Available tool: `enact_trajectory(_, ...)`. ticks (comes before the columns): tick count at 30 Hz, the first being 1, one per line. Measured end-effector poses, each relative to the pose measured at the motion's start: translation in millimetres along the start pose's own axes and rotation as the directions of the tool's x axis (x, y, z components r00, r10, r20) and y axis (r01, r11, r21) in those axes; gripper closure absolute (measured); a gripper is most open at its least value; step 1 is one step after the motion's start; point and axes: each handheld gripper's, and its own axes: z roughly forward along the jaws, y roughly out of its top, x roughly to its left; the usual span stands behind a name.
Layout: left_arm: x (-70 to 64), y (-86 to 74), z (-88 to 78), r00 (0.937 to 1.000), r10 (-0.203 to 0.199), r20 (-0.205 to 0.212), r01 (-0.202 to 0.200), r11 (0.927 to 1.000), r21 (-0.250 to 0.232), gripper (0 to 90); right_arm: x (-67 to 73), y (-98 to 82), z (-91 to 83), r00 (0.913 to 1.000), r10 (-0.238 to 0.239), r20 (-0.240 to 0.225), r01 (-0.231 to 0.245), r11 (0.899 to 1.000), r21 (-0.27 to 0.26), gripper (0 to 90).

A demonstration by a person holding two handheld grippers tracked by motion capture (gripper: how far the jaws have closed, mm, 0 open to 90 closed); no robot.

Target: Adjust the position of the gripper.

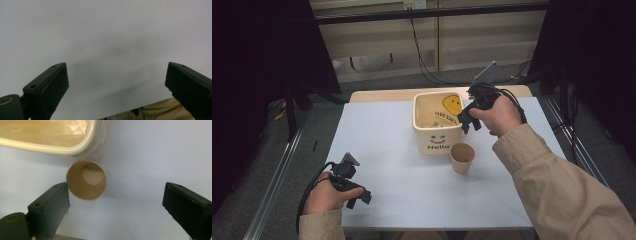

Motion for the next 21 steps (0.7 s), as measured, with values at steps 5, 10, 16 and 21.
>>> enact_trajectory(5,0.1,-0.2,0.0,1.0,-0.004,0.003,0.004,1.0,0.0,4.8,1.9,1.7,-3.5,1.0,-0.009,0.002,0.009,1.0,-0.004,7.2)
enact_trajectory(10,1.1,-0.3,-0.9,1.0,0.005,-0.004,-0.005,1.0,0.002,4.8,10.9,2.7,-4.7,0.9997,-0.025,0.005,0.025,1.0,-0.006,7.1)
enact_trajectory(16,0.7,-0.9,-1.4,0.9999,-0.003,0.011,0.003,1.0,0.006,4.8,28.9,4.2,-2.8,0.9986,-0.053,0.007,0.053,0.999,-0.006,6.7)
enact_trajectory(21,0.7,-1.6,-1.3,0.9999,-0.01,0.004,0.01,0.9999,-0.009,4.8,37.9,5.0,-1.8,0.998,-0.062,0.01,0.063,0.998,-0.007,6.3)
